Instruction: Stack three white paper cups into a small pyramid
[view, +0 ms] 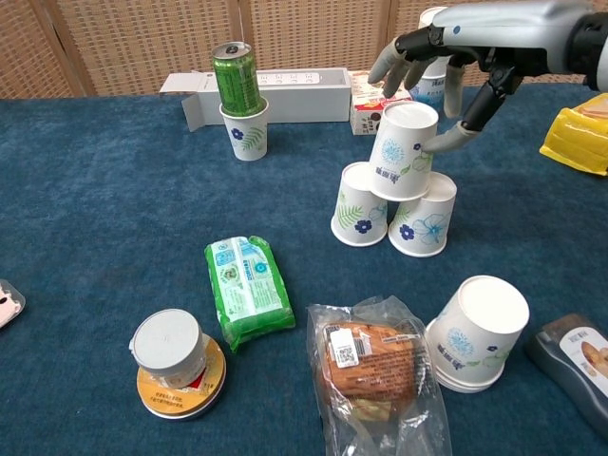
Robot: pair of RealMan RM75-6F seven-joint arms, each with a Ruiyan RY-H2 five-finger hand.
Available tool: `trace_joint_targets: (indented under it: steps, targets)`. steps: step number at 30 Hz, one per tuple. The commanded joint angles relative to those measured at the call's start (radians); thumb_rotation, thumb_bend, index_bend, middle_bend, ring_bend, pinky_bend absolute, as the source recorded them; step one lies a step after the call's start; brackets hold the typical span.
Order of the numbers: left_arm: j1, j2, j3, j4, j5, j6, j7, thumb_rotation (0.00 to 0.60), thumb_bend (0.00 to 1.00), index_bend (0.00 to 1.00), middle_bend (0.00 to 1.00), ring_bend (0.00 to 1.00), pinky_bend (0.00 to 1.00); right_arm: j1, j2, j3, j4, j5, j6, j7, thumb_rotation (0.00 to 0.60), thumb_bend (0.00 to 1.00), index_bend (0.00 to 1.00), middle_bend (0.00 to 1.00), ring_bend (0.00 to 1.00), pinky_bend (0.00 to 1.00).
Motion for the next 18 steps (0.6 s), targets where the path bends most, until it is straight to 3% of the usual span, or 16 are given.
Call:
trace_joint_targets:
  steps: [1, 10, 15, 18]
  targets:
    - [0.000, 0.000, 0.000, 0.000, -0.001, 0.000, 0.000, 0.600, 0.32, 0.02, 0.00, 0.00, 0.00, -0.005, 0.006, 0.004, -0.005, -0.006, 0.009, 0.011, 0.600, 0.26, 0.18, 0.22, 0.18, 0.47]
    - [0.001, 0.003, 0.001, -0.001, 0.003, 0.003, -0.008, 0.600, 0.32, 0.02, 0.00, 0.00, 0.00, -0.044, 0.050, 0.044, -0.016, -0.067, 0.099, 0.100, 0.600, 0.28, 0.19, 0.19, 0.16, 0.47]
    - [0.002, 0.006, 0.002, -0.001, 0.006, 0.005, -0.013, 0.600, 0.32, 0.02, 0.00, 0.00, 0.00, -0.090, 0.047, 0.059, 0.038, -0.195, 0.236, 0.203, 0.600, 0.29, 0.23, 0.21, 0.18, 0.47]
    - [0.002, 0.007, 0.004, -0.003, 0.012, 0.006, -0.015, 0.600, 0.32, 0.02, 0.00, 0.00, 0.00, -0.119, 0.051, 0.067, 0.063, -0.216, 0.297, 0.252, 0.600, 0.28, 0.23, 0.21, 0.18, 0.47]
